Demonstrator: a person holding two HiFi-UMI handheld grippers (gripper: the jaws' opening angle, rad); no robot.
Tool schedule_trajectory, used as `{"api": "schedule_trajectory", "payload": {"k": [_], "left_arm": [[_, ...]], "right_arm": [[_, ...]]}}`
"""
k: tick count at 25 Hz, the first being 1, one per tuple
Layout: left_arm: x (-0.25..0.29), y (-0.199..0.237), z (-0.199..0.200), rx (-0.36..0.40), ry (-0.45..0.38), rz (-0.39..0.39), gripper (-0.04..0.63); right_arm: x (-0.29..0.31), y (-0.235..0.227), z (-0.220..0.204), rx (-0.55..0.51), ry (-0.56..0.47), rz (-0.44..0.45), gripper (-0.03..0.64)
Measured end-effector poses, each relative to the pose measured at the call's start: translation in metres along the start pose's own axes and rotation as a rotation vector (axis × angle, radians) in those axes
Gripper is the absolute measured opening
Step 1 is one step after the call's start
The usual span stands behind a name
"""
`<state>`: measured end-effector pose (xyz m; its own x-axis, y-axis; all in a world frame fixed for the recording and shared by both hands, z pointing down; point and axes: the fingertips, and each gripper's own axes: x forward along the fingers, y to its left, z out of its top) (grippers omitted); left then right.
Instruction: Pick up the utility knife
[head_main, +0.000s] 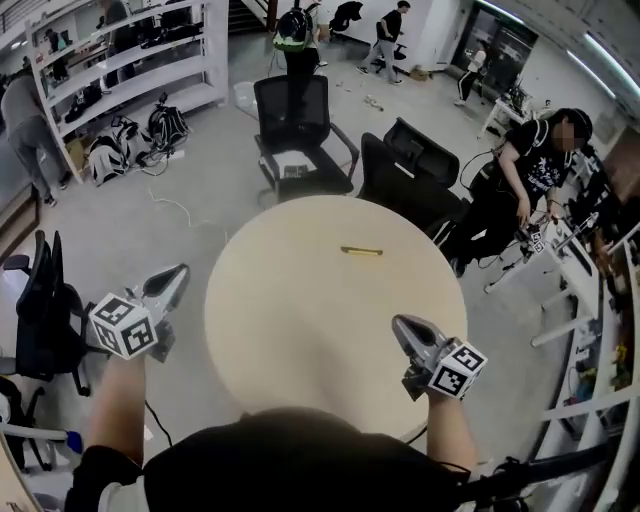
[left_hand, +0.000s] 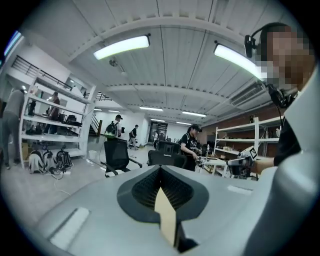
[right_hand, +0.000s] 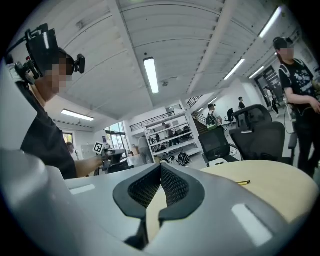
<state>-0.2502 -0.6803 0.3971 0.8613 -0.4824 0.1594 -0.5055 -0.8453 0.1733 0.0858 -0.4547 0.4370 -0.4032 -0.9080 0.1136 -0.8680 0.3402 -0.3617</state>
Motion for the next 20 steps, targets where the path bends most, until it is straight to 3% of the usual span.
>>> {"api": "schedule_trajectory", "payload": {"k": [5, 9, 13, 16, 20], "left_arm": [[0.059, 0.033, 0.016, 0.134, 0.098, -0.056, -0.006], [0.130, 0.019, 0.013, 0.203, 0.189, -0.135, 0.081], [0.213, 0.005, 0.011, 0.297, 0.263, -0.203, 0.113], [0.282, 0.000, 0.005, 0.324, 0.278, -0.259, 0.117], [0.377, -0.016, -0.033, 0.346, 0.364, -0.364, 0.144]], "right_arm": [[0.008, -0.021, 0.002, -0.005, 0.036, -0.028, 0.015], [0.012, -0.068, 0.009, -0.008, 0.036, -0.018, 0.015], [0.019, -0.120, 0.016, -0.006, 0.014, -0.018, 0.015], [0.027, -0.156, 0.015, -0.007, 0.002, -0.032, 0.015], [0.026, -0.204, 0.000, 0.028, -0.007, -0.084, 0.015]]}}
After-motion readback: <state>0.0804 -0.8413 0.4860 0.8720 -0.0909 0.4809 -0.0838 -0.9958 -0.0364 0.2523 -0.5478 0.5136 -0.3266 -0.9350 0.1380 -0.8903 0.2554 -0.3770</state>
